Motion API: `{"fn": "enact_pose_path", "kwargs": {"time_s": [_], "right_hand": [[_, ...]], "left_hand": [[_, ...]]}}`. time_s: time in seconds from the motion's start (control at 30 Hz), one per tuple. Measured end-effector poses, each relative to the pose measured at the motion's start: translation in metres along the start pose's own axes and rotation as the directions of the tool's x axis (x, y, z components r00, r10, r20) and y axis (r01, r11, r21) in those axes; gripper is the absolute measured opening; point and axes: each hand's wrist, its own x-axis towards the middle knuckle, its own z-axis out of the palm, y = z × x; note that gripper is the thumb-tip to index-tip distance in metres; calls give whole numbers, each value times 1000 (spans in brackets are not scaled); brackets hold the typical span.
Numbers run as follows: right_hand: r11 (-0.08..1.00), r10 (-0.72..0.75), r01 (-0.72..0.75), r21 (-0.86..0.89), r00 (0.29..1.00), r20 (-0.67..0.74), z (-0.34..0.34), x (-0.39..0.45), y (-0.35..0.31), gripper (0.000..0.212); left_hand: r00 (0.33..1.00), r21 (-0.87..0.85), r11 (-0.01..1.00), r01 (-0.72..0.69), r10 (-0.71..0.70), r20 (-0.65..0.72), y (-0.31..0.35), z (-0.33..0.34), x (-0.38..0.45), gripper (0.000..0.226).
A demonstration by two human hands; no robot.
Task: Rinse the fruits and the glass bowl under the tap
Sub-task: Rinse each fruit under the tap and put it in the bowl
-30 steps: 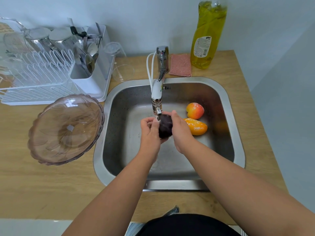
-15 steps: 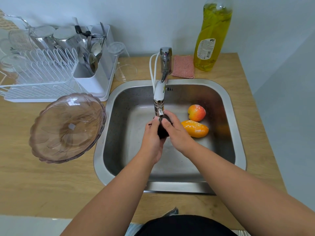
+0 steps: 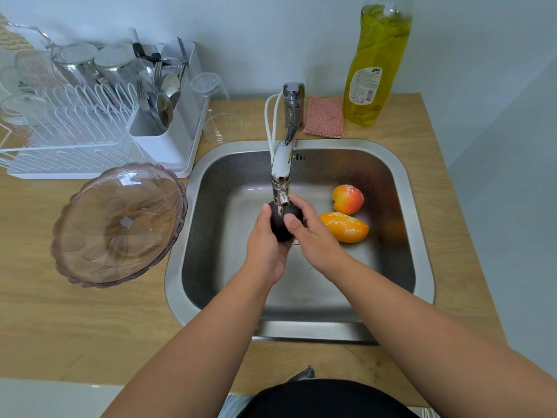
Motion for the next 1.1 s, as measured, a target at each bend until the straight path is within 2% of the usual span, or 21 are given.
{"fn": "enact_pose_path", "kwargs": {"time_s": [0.07, 0.13, 0.2, 0.27, 0.33, 0.4, 0.5, 0.6, 0.8, 0.87, 0.93, 1.0, 1.1], "right_hand": [[990, 63, -43, 136, 987, -149, 4, 2, -6, 28], [957, 218, -160, 242, 946, -239, 4, 5, -11, 24], [877, 396, -315, 363, 902, -173, -1, 6, -15, 27], [785, 494, -426, 449, 869, -38, -7, 5, -18, 29], [763, 479, -466, 447, 873, 92, -11, 1, -19, 32], [782, 434, -466, 414, 884, 175, -11, -1, -19, 24], [793, 395, -461, 398, 887, 240, -13, -4, -14, 37], [802, 385, -444, 399, 896, 223, -9, -7, -12, 36], [817, 423, -411, 405, 904, 64, 6, -7, -2, 32], [807, 451, -394, 439, 892, -28, 2, -6, -4, 29], [837, 418, -353, 417, 905, -73, -4, -5, -5, 34], [862, 334, -299, 409, 942, -17, -6, -6, -8, 35], [857, 270, -266, 441, 961, 57, -4, -9, -11, 25]], "left_hand": [[999, 87, 995, -40, 39, 18, -1, 1, 1, 39], [993, 220, 969, -114, 103, 60, -1, 0, -2, 38], [976, 368, 907, -202, 156, 153, 0, -8, -2, 37], [932, 532, 772, -348, 224, 285, 0, -19, -3, 24], [883, 626, 632, -456, 238, 403, 0, -27, -3, 23], [865, 650, 583, -488, 221, 451, 1, -31, -2, 32], [843, 688, 502, -524, 195, 500, 4, -36, -1, 45], [831, 711, 441, -548, 186, 524, 5, -39, -2, 52], [822, 718, 410, -563, 191, 536, 7, -41, -3, 55], [809, 714, 391, -581, 181, 560, 5, -43, -6, 57], [802, 707, 389, -591, 195, 564, 1, -40, -10, 57], [832, 690, 477, -545, 209, 513, 0, -36, -12, 48], [878, 606, 659, -446, 189, 440, 1, -31, -6, 34]]}}
